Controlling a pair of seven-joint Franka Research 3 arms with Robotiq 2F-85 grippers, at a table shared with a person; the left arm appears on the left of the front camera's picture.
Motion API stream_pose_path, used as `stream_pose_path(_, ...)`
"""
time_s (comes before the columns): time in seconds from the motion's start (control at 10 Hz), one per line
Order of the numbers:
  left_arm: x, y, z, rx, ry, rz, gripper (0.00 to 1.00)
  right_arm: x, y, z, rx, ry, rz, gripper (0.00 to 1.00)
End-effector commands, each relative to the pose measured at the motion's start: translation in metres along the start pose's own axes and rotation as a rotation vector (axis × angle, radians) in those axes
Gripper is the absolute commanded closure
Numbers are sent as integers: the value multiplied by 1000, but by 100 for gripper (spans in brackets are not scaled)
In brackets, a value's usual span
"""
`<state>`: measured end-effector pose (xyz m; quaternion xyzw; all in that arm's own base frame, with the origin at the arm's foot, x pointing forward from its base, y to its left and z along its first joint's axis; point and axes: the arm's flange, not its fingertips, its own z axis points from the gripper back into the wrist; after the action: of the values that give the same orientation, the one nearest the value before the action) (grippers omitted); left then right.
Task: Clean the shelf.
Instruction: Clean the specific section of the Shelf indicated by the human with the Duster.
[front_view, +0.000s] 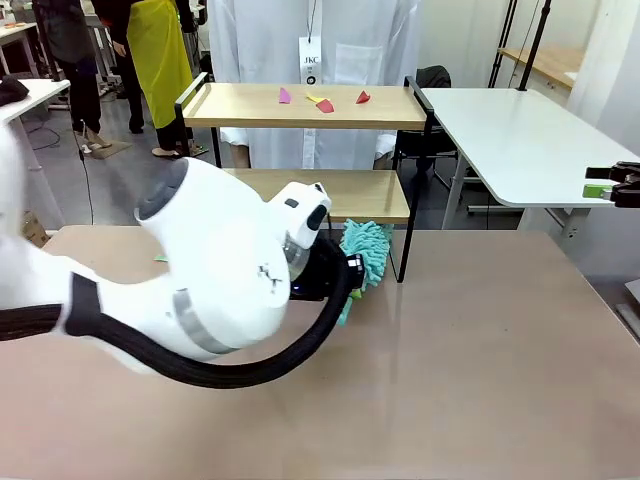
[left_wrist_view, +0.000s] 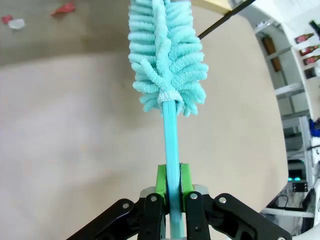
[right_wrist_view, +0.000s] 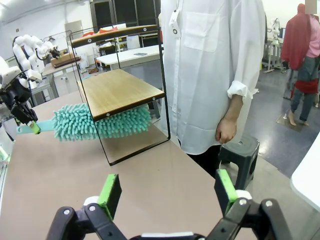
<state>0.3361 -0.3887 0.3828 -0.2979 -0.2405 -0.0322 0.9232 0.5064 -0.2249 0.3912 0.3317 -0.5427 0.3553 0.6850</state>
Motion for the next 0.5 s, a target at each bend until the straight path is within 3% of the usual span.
stream_pose_path(0.0,2,-2,-27,-17,-68,24,87,5,1,-2,-7,12,-13,0)
stream_pose_path(0.4,-3,5,-66,28,-71,57,87,5,1,-2,-7,12,-13,0)
